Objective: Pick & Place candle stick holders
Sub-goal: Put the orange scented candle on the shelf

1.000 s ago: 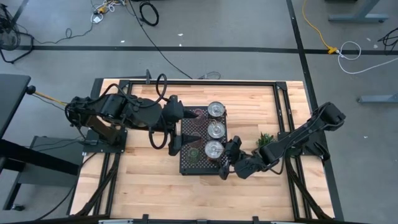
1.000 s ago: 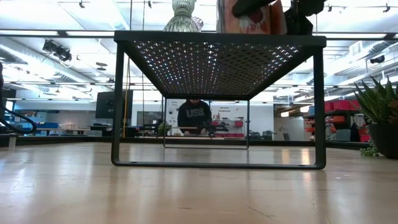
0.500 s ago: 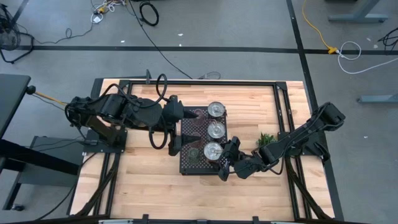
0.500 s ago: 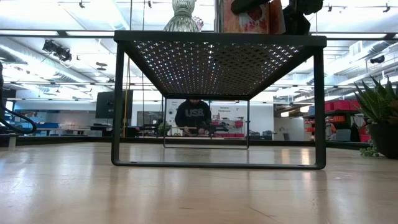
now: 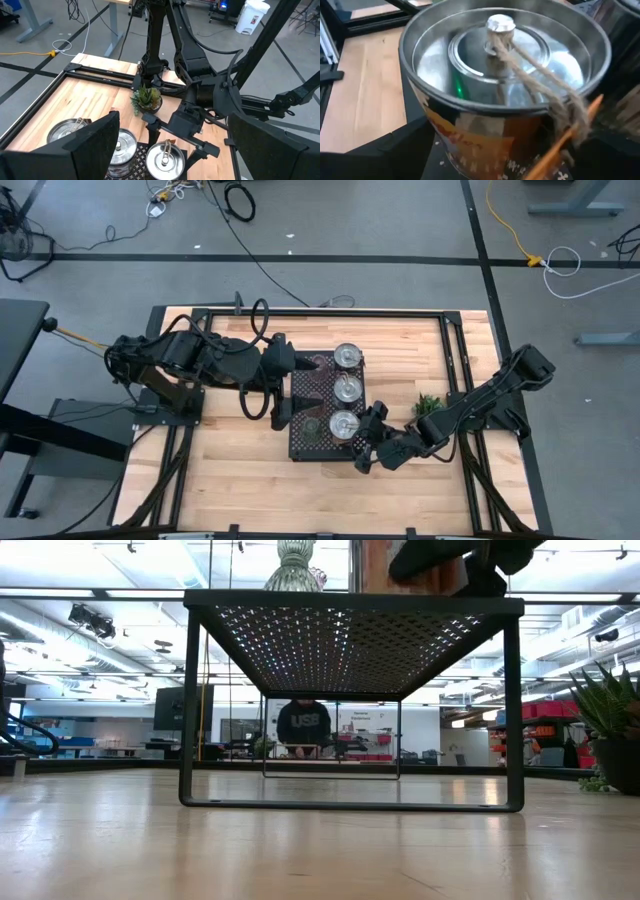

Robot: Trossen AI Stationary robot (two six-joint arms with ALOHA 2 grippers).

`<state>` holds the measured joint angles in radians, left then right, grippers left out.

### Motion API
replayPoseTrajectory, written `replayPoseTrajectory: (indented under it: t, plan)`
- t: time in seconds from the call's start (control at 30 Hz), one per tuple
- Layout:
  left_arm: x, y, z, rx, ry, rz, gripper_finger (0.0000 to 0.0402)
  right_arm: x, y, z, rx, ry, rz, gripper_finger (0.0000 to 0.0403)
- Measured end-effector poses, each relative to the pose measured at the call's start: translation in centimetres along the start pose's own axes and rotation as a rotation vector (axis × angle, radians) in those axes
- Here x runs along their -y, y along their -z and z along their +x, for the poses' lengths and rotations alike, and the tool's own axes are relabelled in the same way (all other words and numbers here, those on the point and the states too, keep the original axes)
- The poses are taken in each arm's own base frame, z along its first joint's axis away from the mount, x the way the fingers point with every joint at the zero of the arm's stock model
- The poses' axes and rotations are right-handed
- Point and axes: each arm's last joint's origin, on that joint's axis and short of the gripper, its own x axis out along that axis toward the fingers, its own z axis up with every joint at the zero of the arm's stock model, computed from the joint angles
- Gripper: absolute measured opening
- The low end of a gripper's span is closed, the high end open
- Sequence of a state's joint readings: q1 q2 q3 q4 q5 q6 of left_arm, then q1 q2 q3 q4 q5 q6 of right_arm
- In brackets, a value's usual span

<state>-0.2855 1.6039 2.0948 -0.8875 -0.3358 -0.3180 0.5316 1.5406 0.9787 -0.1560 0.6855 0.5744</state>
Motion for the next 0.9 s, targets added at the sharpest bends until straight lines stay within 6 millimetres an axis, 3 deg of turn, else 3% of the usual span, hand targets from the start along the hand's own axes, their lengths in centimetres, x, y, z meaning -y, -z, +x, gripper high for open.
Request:
replayPoseTrajectory:
  t: [0.9]
  plan:
    - [0.00,0.00,0.00,0.000,0.000,-0.001,0.0374,0.09,0.06,-0.05,-0.006,0.013,0.013,0.0400]
